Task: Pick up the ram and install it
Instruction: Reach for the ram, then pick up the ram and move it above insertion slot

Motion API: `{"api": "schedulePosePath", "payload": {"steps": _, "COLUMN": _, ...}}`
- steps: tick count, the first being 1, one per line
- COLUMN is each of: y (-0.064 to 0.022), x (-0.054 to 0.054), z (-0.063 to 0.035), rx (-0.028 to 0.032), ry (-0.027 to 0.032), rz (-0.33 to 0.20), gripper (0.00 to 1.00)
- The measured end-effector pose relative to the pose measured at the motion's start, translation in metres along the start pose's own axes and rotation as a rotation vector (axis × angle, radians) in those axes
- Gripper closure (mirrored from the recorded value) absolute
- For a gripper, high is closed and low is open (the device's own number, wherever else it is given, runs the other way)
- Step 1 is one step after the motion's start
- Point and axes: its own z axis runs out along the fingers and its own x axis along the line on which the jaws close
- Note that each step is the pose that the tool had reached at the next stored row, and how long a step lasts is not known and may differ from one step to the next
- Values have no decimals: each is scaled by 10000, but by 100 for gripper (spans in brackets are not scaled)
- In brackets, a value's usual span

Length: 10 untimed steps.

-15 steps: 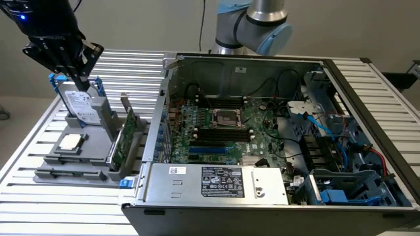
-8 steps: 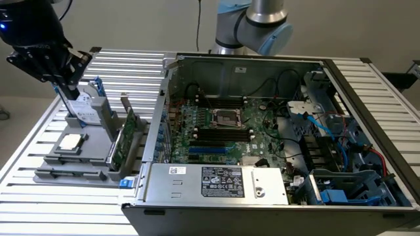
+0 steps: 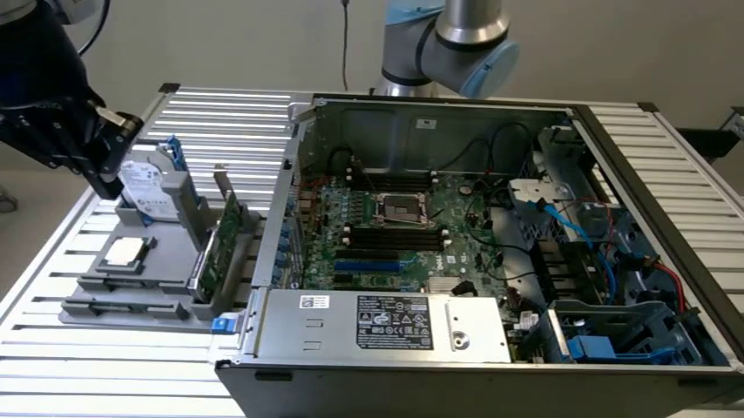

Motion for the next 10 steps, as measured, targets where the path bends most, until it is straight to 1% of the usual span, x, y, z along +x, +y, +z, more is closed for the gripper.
{"api": "schedulePosePath", "payload": {"steps": 2, "y": -39, "x": 47, "z": 14, "rx": 0, "ry": 8, "rz": 2, "gripper": 89}}
{"api": "schedulePosePath", "payload": {"steps": 3, "y": -44, "x": 67, "z": 22, "rx": 1, "ry": 13, "rz": 1, "gripper": 89}}
{"api": "schedulePosePath", "payload": {"steps": 4, "y": -45, "x": 69, "z": 22, "rx": 6, "ry": 23, "rz": 1, "gripper": 89}}
{"api": "schedulePosePath", "payload": {"steps": 10, "y": -44, "x": 69, "z": 22, "rx": 7, "ry": 24, "rz": 1, "gripper": 89}}
